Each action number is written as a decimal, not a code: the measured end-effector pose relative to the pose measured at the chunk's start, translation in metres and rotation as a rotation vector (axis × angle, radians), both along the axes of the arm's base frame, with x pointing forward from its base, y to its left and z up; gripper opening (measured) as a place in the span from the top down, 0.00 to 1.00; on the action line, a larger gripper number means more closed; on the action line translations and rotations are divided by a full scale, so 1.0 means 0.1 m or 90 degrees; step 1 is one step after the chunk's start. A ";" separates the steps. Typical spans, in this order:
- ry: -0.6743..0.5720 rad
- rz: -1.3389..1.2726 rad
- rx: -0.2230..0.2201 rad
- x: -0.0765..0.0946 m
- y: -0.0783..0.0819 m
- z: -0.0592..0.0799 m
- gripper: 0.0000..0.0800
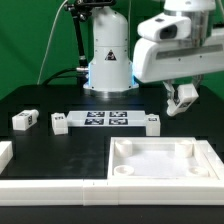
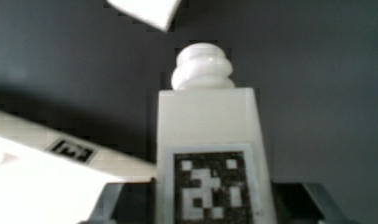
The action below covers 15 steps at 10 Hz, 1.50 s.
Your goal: Assemble one leg
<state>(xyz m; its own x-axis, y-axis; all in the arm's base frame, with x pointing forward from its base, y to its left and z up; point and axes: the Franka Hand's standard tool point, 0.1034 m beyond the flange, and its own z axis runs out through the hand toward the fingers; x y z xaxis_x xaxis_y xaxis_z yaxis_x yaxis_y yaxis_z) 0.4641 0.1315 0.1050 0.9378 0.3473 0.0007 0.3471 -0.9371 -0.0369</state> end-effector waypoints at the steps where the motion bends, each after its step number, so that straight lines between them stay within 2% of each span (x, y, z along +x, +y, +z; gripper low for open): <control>1: -0.050 0.000 0.012 0.01 0.00 0.01 0.64; 4: -0.196 0.021 0.048 0.06 -0.05 0.00 0.64; 5: -0.160 0.039 0.032 0.17 -0.15 0.02 0.64; 6: -0.178 0.035 0.036 0.47 -0.16 0.17 0.64; 7: -0.191 0.022 0.043 0.69 -0.19 0.20 0.64; 10: -0.208 -0.002 0.056 1.10 -0.26 0.18 0.64; 11: -0.216 0.006 0.059 1.18 -0.24 0.15 0.64; 15: -0.213 0.006 0.058 1.15 -0.23 0.13 0.64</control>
Offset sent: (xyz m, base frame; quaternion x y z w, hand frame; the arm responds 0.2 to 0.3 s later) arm 0.0000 0.0000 0.0000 0.0000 0.2377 0.0000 0.9713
